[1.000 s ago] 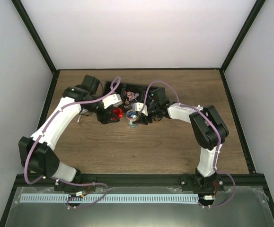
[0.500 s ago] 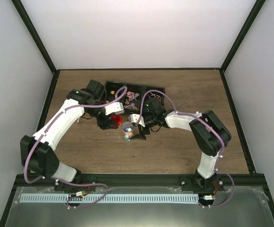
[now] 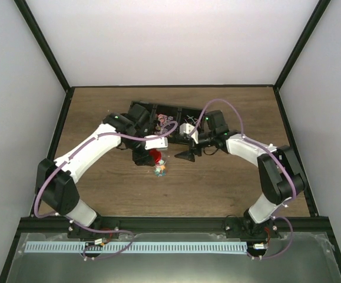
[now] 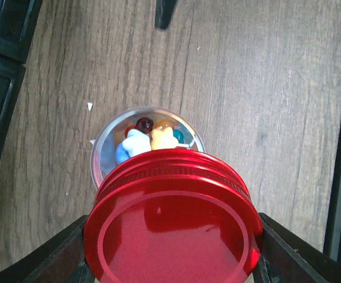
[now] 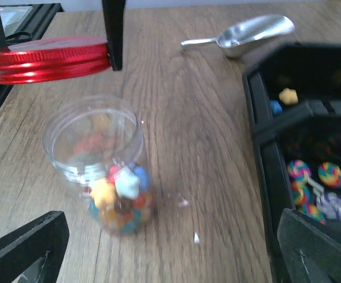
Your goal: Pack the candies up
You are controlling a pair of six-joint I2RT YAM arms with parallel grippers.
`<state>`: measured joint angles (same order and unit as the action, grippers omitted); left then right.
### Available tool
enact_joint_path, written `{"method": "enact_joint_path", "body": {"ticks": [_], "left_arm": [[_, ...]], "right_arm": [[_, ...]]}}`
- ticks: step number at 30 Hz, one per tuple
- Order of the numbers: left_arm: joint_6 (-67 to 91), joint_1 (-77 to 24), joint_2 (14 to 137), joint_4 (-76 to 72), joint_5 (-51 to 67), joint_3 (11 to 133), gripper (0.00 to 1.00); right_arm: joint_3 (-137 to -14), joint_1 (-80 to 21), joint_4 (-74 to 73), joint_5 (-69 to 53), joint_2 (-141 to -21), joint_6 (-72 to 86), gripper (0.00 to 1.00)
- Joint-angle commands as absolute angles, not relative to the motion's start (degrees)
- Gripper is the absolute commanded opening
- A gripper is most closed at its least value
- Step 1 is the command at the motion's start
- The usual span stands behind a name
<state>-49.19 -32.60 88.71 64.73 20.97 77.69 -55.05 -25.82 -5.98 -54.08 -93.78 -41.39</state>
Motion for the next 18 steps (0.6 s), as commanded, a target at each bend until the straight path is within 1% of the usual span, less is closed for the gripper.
{"method": "enact_joint_path", "body": {"ticks": [1, 7, 18], "left_arm": [[-47.2, -34.94, 91.06, 63.82, 16.24, 81.01, 0.65], [-45.53, -37.11, 95.8, 64.27, 12.54, 84.48, 0.66], [-46.74, -39.1, 100.84, 71.98, 10.62, 90.14, 0.67]], "right_arm": [[-52.85, -22.0, -10.87, -57.83, -91.63, -37.83, 1.0], [-51.99, -18.83, -9.95, -60.54, -91.23, -28.71, 1.0], [-51.08, -18.69, -9.4, -60.82, -90.44, -27.44, 1.0]]}}
